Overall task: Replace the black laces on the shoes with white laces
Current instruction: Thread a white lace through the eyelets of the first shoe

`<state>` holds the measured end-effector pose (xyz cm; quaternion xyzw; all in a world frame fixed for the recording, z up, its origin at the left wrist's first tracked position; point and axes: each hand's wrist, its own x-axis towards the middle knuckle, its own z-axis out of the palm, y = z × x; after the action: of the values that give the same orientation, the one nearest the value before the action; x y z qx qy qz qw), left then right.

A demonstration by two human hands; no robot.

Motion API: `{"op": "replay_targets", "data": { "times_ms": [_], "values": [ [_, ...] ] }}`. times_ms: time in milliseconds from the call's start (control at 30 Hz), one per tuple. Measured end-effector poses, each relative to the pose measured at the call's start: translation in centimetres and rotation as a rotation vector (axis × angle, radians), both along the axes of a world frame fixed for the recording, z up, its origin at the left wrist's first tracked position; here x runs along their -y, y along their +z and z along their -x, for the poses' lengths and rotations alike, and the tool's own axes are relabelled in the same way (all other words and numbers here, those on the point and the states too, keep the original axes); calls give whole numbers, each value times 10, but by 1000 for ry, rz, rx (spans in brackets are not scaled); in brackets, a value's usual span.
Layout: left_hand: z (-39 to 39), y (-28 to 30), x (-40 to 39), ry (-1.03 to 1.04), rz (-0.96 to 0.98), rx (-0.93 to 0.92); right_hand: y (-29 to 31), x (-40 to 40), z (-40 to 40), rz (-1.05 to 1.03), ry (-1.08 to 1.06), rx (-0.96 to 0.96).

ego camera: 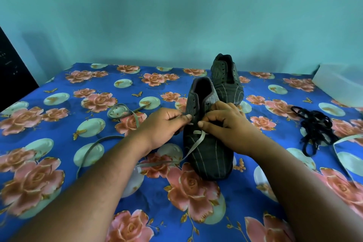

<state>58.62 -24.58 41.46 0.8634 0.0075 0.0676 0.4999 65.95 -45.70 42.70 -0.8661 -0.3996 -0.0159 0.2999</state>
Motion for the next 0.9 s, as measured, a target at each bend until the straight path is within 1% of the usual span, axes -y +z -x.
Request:
{"op": "replay_targets", "data": {
  "times_ms": [133,200,233,300,367,433,567,633,700,767,833,900],
  "values": [
    [7,-1,-5,45,-254,204,-2,5,0,-221,56,19],
    [8,0,-10,95,-389,337,2,12,1,-308,113,-37],
    [8,3,-10,116,-425,391,5,17,2,-320,154,-68],
    [11,10,-11,97,-399,429,9,26,4,-271,250,-79],
    [12,18,-11,15,-309,370,9,28,7,-185,317,-9],
    [12,27,-9,-85,-248,260,8,24,8,-125,332,85],
    [9,48,-6,-267,-355,100,9,16,10,-136,327,221],
    [5,56,-1,-341,-366,20,9,15,12,-176,308,240],
    [2,63,7,-409,-327,-37,10,17,15,-245,271,148],
    [0,68,13,-458,-251,-71,12,17,19,-306,271,-18],
    [-1,65,16,-481,-174,-65,12,15,20,-398,301,-167],
    [-3,54,18,-456,-111,-35,14,14,19,-521,288,-296]
  ]
}}
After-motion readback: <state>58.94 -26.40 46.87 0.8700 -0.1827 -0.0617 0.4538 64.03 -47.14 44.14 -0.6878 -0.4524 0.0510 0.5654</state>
